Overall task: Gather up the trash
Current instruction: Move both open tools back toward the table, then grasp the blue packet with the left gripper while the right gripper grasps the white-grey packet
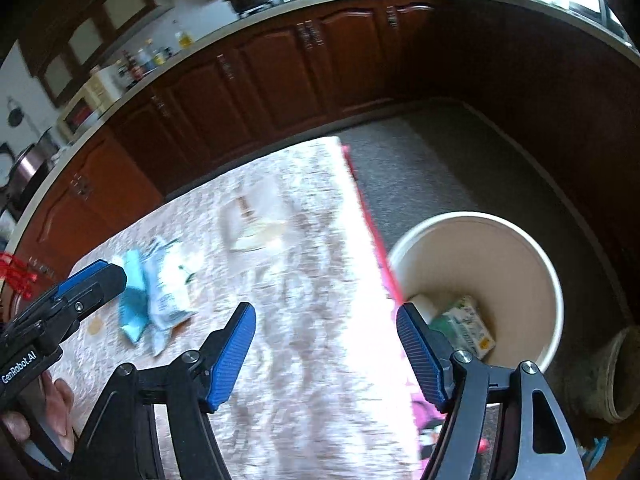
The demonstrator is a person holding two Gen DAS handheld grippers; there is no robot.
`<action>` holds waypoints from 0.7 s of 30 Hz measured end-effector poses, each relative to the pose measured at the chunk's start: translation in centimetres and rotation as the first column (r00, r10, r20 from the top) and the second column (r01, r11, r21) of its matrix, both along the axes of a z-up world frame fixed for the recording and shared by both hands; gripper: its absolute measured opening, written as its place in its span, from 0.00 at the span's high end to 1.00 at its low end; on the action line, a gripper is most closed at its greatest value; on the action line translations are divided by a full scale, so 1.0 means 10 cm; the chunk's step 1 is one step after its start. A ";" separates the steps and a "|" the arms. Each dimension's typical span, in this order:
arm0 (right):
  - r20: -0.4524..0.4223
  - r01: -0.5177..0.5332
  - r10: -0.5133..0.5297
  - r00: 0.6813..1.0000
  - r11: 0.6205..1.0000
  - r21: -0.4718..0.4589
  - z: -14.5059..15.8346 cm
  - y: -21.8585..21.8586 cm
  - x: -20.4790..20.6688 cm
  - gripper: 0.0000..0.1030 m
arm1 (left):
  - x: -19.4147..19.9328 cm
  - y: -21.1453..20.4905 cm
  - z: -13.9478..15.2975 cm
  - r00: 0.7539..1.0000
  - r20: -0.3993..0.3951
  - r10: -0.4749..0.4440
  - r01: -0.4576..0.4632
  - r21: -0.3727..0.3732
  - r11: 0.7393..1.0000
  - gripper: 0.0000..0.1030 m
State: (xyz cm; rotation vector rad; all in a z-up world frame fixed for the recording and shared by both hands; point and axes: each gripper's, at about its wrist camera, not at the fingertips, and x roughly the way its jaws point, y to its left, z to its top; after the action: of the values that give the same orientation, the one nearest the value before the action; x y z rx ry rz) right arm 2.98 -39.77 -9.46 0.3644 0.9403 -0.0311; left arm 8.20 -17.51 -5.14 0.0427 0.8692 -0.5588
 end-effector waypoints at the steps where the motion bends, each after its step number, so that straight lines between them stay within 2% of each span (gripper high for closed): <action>1: 0.002 -0.014 0.014 1.000 1.000 -0.001 0.01 0.06 0.00 0.29 | 0.01 0.11 -0.01 1.000 -0.006 0.002 -0.002 -0.002 1.000 0.44; 6: -0.001 -0.084 0.085 0.996 0.996 0.010 -0.02 0.37 0.14 0.26 | 0.11 0.63 -0.16 0.999 -0.033 0.019 -0.018 0.016 1.000 0.41; 10: -0.012 -0.131 0.131 0.991 0.991 0.025 -0.08 0.58 0.27 0.26 | 0.19 0.88 -0.28 0.999 -0.034 0.016 -0.015 0.024 1.000 0.41; 16: -0.039 -0.160 0.162 0.986 0.987 0.031 -0.16 0.77 0.44 0.26 | 0.42 0.96 -0.47 0.998 -0.045 -0.034 0.036 0.026 0.999 0.40; 21: -0.063 -0.160 0.161 0.985 0.987 0.026 -0.21 0.79 0.51 0.25 | 0.57 0.80 -0.63 0.991 -0.054 -0.121 0.125 0.077 0.989 0.40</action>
State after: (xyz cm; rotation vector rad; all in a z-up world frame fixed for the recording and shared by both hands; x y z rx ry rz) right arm 8.13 -31.91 -11.60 0.3071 1.0328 0.1150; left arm 13.92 -9.56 -11.40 0.1567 0.9408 -0.6424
